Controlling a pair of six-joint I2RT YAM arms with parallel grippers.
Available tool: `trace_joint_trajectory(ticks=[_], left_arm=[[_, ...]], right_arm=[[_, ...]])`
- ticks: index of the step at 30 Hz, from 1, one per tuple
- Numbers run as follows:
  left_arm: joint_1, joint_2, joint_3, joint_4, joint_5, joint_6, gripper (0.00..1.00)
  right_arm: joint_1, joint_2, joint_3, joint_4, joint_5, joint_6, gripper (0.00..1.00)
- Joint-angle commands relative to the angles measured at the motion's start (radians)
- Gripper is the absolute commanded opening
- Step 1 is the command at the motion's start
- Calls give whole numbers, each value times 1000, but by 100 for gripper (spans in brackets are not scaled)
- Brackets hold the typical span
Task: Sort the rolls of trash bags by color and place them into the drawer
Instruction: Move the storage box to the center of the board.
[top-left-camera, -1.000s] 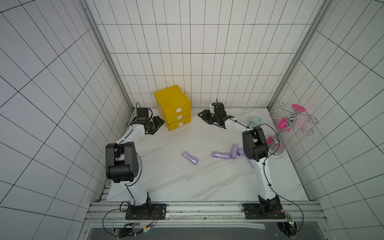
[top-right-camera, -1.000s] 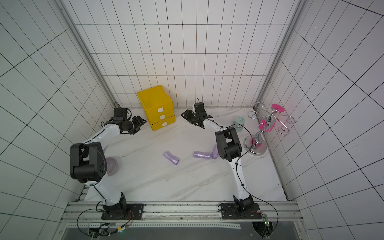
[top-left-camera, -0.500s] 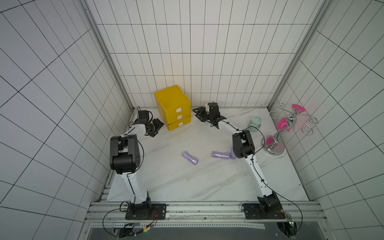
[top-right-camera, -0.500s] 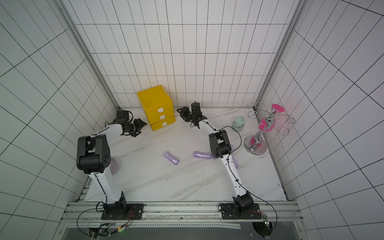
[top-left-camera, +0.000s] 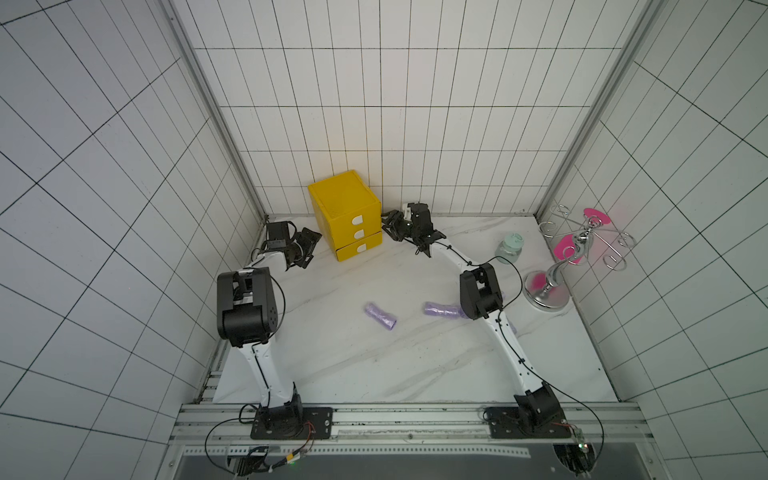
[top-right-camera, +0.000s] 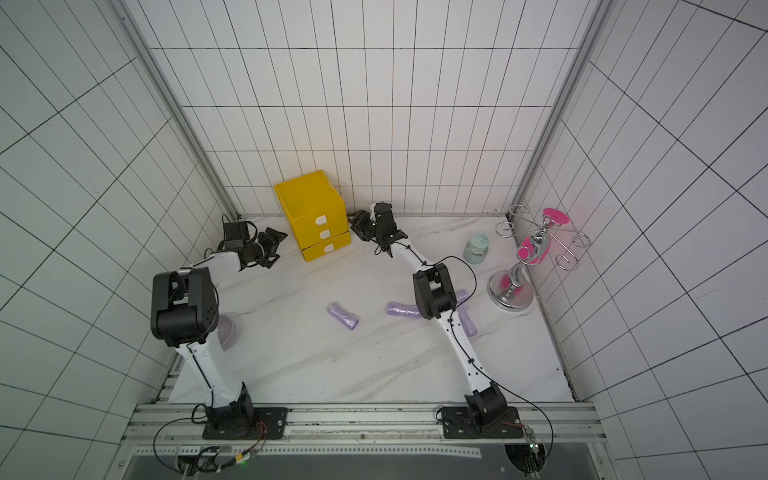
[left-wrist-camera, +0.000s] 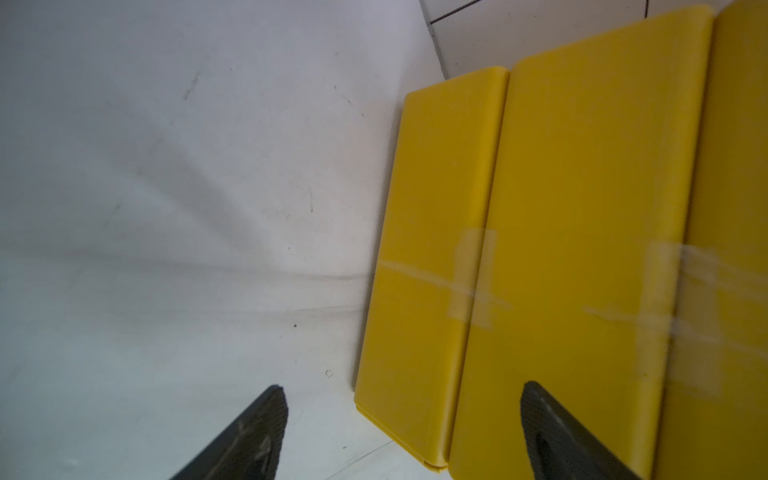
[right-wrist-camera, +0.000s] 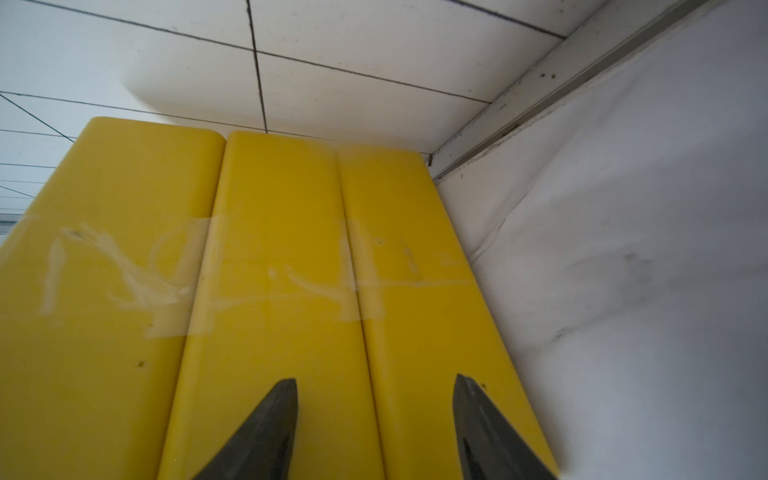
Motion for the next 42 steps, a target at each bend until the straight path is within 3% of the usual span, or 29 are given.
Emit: trace_joint_trajectory(ticks=[1, 18, 26, 36, 42], left_arm=[[-3, 23, -19, 152, 68, -88, 87], [-13, 21, -151, 348, 153, -206, 86], [-7, -49, -212, 320, 126, -190, 86], [52, -112, -224, 236, 90, -153, 86], [73, -49, -113, 165, 97, -117, 86]], right_arm=[[16, 22, 26, 24, -38, 14, 61], [61, -139, -297, 246, -104, 52, 53], [87, -171, -355, 266, -134, 47, 51], [81, -320, -610, 319, -89, -3, 49], [23, -280, -504, 200, -89, -28, 50]])
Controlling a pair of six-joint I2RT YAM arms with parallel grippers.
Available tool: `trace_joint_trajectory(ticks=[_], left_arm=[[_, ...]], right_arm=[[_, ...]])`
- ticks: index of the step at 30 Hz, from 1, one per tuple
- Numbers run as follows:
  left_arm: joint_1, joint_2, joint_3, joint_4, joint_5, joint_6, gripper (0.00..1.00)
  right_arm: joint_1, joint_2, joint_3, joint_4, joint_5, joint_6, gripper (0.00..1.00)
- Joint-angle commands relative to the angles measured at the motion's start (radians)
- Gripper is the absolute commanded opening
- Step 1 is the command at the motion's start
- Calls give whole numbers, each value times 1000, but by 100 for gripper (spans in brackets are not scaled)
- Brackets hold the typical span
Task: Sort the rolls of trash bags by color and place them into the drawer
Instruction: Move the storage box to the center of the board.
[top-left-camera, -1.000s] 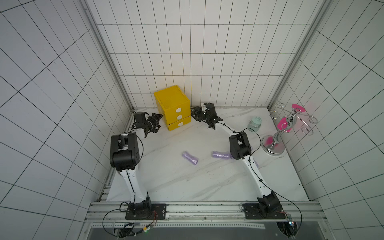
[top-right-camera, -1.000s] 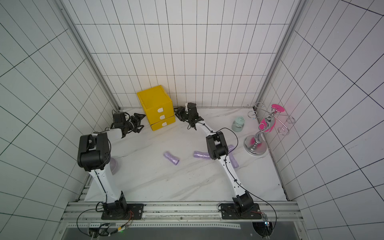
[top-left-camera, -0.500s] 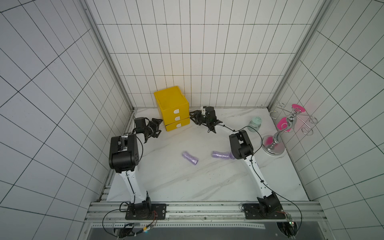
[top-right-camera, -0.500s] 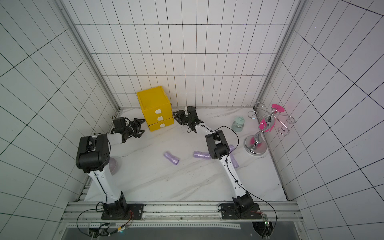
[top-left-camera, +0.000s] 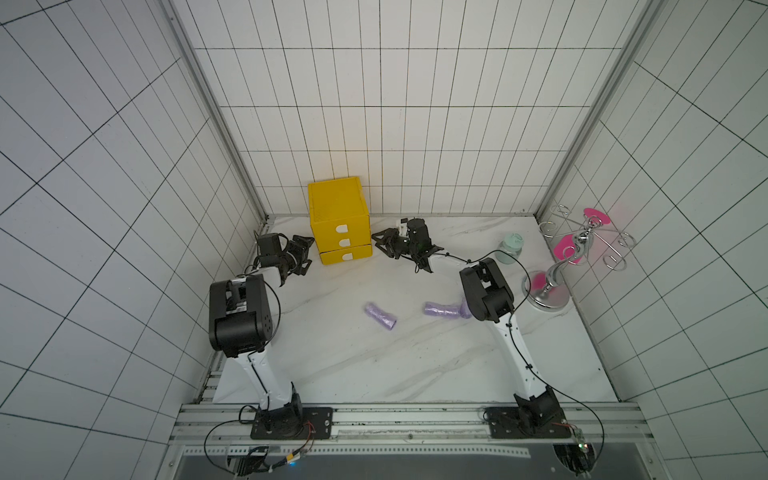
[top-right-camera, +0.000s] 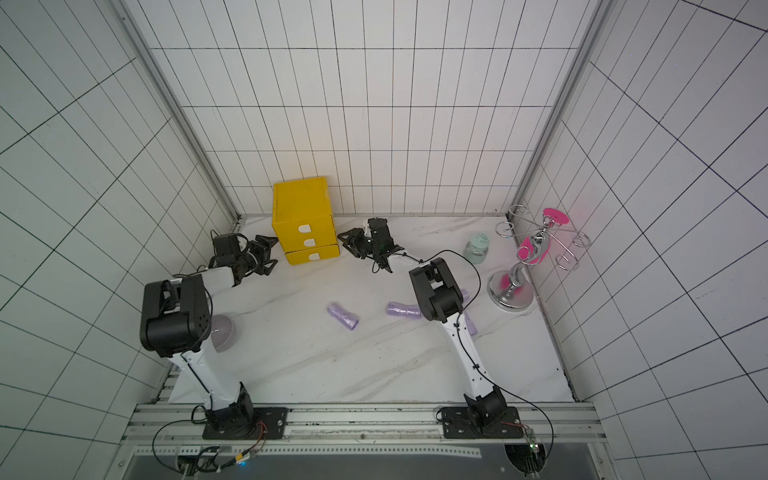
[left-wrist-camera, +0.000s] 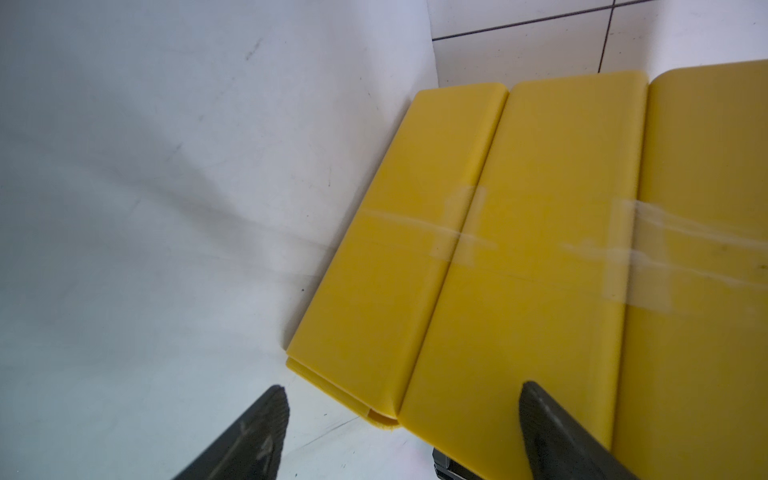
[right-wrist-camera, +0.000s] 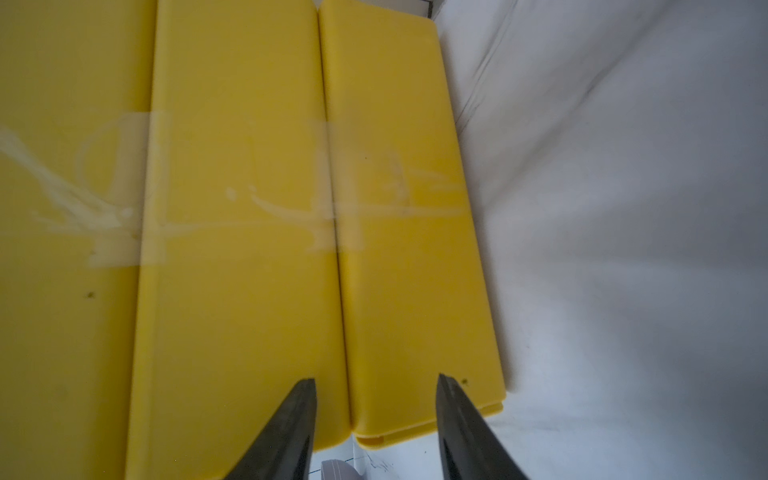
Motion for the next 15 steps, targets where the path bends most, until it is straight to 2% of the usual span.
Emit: trace_joint_trajectory(ticks=[1, 9, 15], left_arm=[[10, 45, 85, -37, 18, 45, 86], [20, 137, 206, -68, 42, 54, 86], [-3, 178, 242, -64, 98, 58, 84]], right_arm=[[-31, 14, 109, -82, -31, -35, 50], [-28, 190, 436, -225, -65, -27, 51], [-9, 259, 557, -237, -88, -15, 52]])
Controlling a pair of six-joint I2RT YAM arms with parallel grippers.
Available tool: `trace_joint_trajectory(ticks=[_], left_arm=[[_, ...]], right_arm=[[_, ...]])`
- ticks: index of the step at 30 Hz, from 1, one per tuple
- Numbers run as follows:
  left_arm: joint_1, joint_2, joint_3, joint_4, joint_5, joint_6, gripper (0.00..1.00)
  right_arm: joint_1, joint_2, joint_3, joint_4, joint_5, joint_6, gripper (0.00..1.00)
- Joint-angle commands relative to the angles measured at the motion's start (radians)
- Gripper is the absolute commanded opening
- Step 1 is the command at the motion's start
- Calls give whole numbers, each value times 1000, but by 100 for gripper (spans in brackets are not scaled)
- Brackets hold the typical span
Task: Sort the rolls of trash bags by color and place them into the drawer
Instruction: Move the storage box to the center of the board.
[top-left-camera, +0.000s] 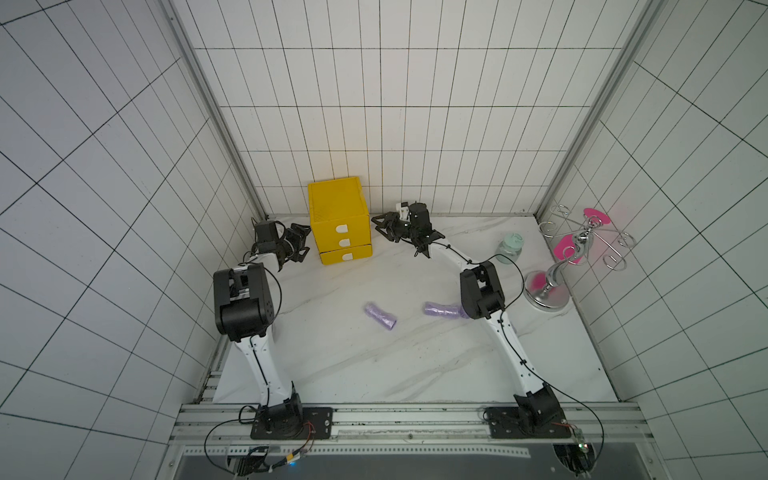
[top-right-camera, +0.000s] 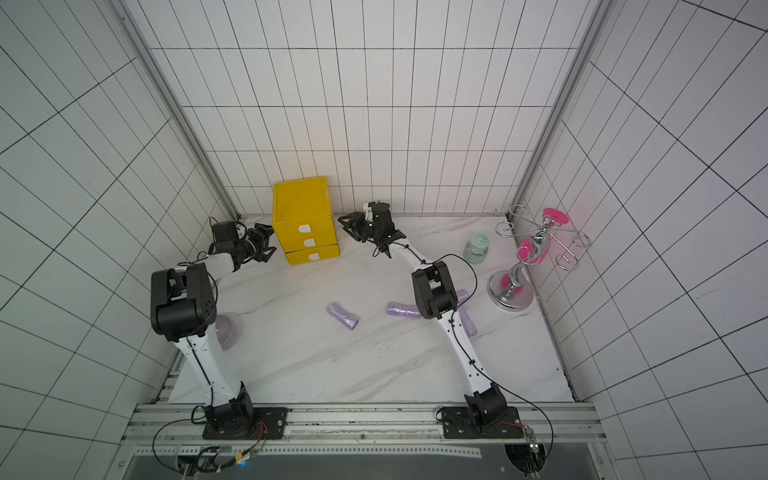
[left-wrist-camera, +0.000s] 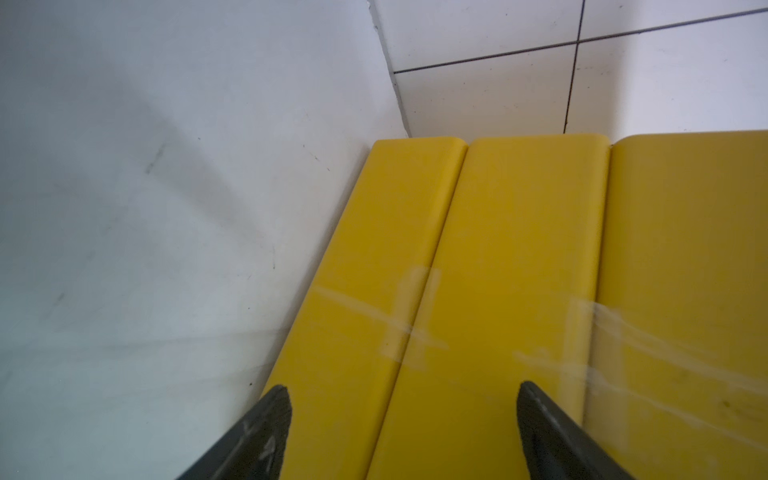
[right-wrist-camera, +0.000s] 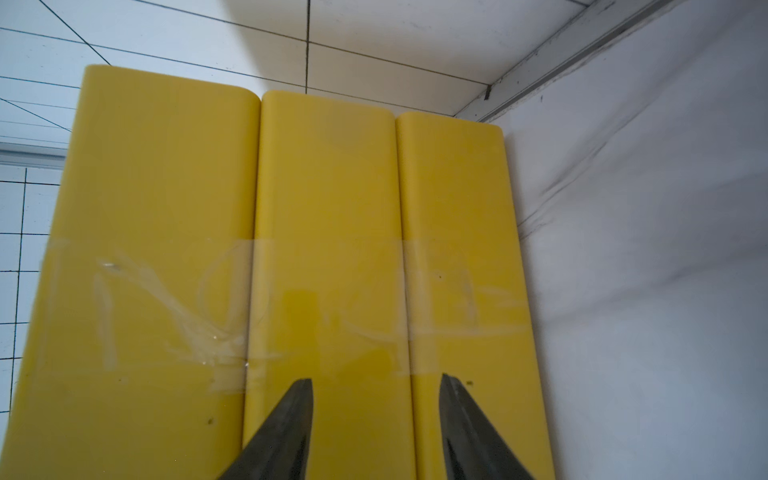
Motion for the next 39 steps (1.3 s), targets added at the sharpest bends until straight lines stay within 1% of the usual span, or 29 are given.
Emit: trace_joint_trajectory(ticks=[1, 6, 12, 19, 24, 29, 39], left_arm=[[-16, 15, 14, -3, 52, 23, 84], [-36, -14, -48, 38, 77, 12, 81], [-72, -53, -152, 110, 86, -17, 80], [-115, -115, -218, 126, 77, -21, 80], [-145, -159, -279, 130, 65, -27, 80], [-170, -201, -366, 170, 60, -50, 79], [-233, -345, -531, 167, 25, -46, 79]], right_arm=[[21, 42, 67, -25, -36, 6, 52], [36, 26, 28, 18, -57, 16, 52], [37, -40, -104, 88, -68, 28, 51], [44, -137, -271, 171, -73, 32, 50], [50, -214, -409, 234, -68, 37, 49], [56, -303, -574, 303, -59, 33, 49], [68, -488, -905, 416, -33, 5, 47]])
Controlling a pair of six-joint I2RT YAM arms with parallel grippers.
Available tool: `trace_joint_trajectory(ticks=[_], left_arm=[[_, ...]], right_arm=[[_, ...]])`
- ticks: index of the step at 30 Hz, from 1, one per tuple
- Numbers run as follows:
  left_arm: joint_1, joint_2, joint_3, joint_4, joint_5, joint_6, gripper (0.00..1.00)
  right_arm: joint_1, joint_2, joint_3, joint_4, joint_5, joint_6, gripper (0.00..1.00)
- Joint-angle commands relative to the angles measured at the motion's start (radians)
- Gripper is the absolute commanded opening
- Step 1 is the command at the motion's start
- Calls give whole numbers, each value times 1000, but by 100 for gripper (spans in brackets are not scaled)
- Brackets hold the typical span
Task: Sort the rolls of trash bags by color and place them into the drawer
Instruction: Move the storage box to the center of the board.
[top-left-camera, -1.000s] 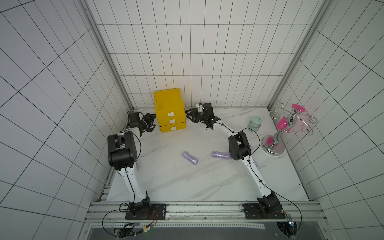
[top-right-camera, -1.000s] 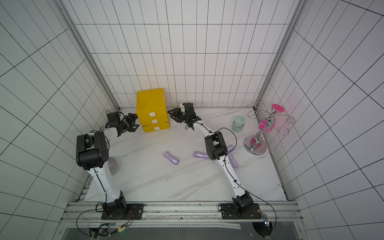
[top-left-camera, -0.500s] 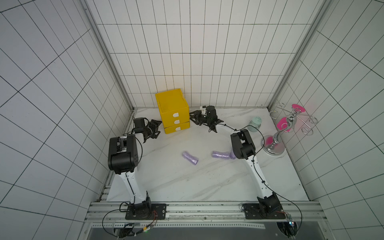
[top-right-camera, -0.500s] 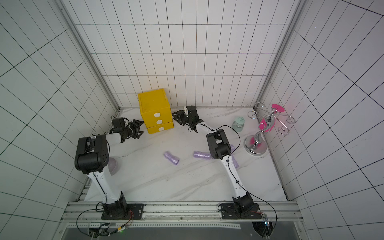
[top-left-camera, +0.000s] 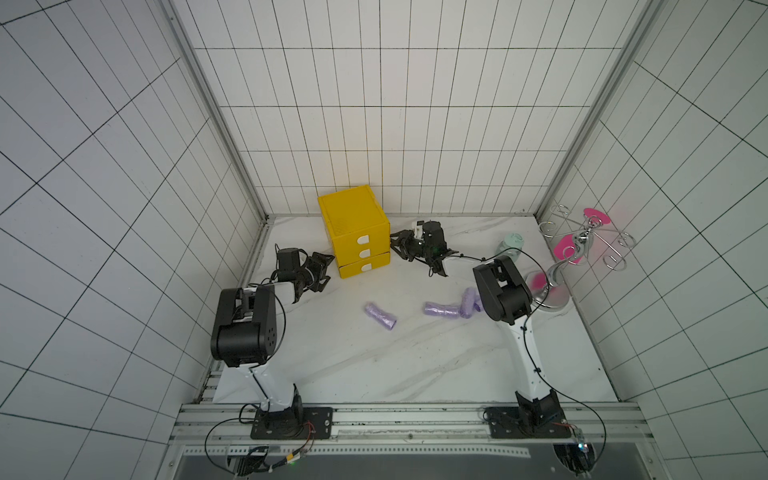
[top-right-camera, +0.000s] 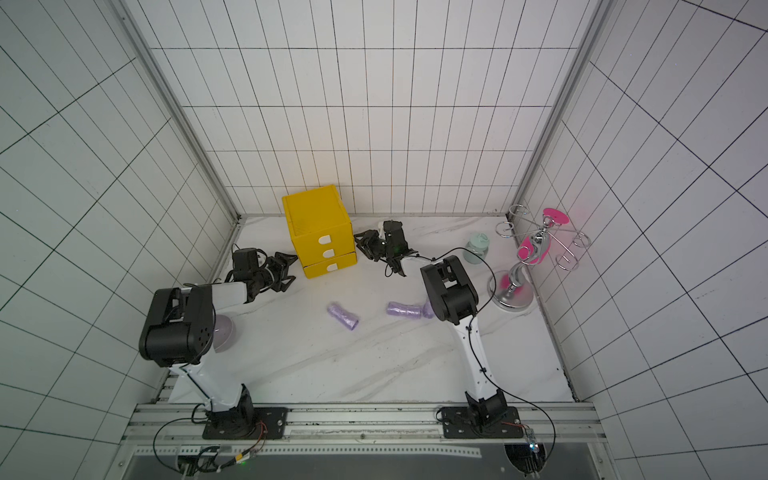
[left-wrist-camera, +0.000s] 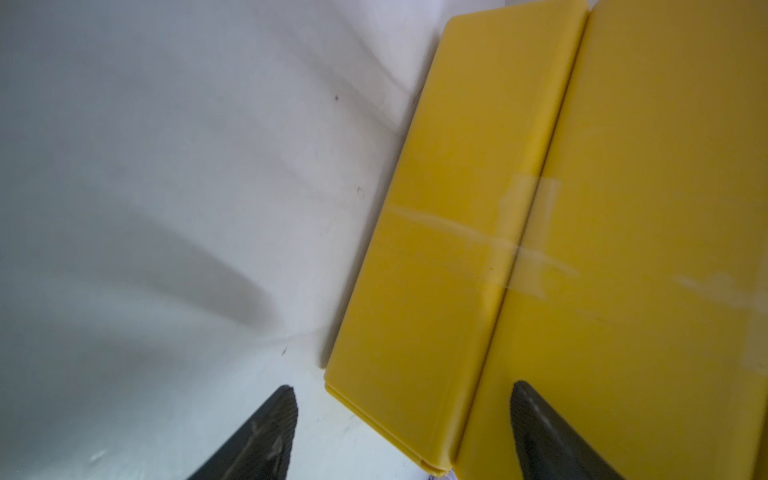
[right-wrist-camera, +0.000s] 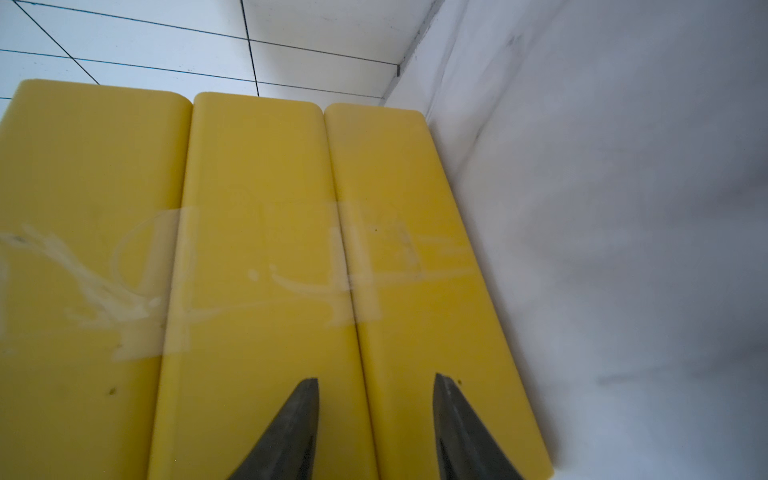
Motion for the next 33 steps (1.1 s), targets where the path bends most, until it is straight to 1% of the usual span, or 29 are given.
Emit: trace_joint_trajectory(ticks=[1, 5, 12, 18, 21, 25, 27, 30, 33], left_arm=[[-79, -65, -46, 29, 90, 29, 79], [-102, -142, -123, 22, 69, 20, 80], [-137, -314, -242, -56, 16, 26, 80], [-151, -431, -304, -133, -8, 37, 80], [-145, -508, -281, -255, -46, 82, 80], [-124, -658, -225, -483, -134, 158, 84], [-111, -733, -196, -568, -166, 199, 85], [-111, -805, -129, -669, -220, 280, 85], [-113, -817, -45, -740, -260, 368, 86]], right_arm=[[78, -88, -103, 86, -122, -40, 47], [85, -161, -220, 99, -99, -57, 47], [111, -271, -404, 124, -59, -87, 47], [125, -342, -498, 101, -30, -114, 47], [116, -385, -494, -21, -2, -176, 47], [95, -457, -438, -355, 120, -320, 50], [84, -478, -416, -469, 181, -378, 50], [73, -513, -444, -522, 235, -415, 50], [71, -551, -510, -497, 245, -415, 50]])
